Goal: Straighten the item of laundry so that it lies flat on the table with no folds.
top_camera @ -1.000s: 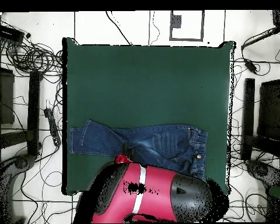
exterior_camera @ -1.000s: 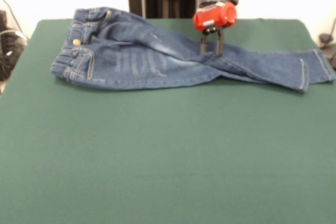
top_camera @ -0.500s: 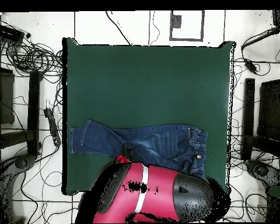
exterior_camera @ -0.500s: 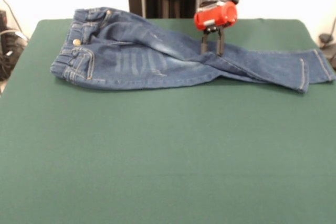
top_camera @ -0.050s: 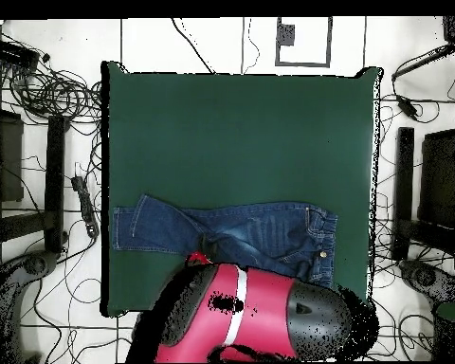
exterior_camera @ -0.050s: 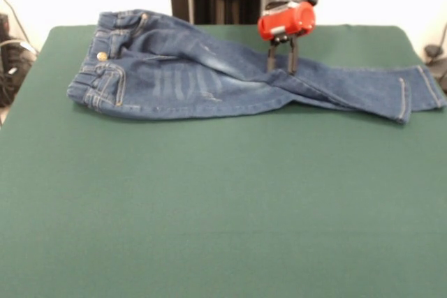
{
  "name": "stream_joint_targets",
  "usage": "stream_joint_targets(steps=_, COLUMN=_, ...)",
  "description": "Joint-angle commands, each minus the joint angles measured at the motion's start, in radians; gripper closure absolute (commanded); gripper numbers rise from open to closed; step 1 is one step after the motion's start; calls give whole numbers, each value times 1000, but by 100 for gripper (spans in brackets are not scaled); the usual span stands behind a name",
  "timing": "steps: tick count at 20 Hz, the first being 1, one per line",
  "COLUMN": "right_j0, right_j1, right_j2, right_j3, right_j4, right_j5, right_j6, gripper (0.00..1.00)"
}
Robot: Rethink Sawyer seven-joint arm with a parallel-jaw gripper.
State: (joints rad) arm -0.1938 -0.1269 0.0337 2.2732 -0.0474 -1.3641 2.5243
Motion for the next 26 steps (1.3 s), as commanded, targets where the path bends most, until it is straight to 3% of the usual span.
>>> stream_joint_targets(steps=1, right_j0=3, right_j1=95, right_j2=163, right_j3=-70, right_j4=79, right_j5=283, right_j6=215, gripper=0)
stream_joint_targets(steps=9, right_j0=4, right_j1=84, right_j2=175, right_j3=-65, right_j4=118, right_j5=293, right_j6=194, gripper=0)
stream_joint_targets(steps=10, right_j0=6, right_j1=83, right_j2=178, right_j3=-60, right_j4=130, right_j5=288, right_j6=196, gripper=100)
stream_joint_targets(steps=22, right_j0=13, right_j1=70, right_j2=198, right_j3=-35, right_j4=205, right_j5=275, right_j6=208, gripper=100)
stream_joint_targets(steps=26, right_j0=16, right_j1=-11, right_j2=221, right_j3=46, right_j4=229, right_j5=308, right_j6=200, gripper=100)
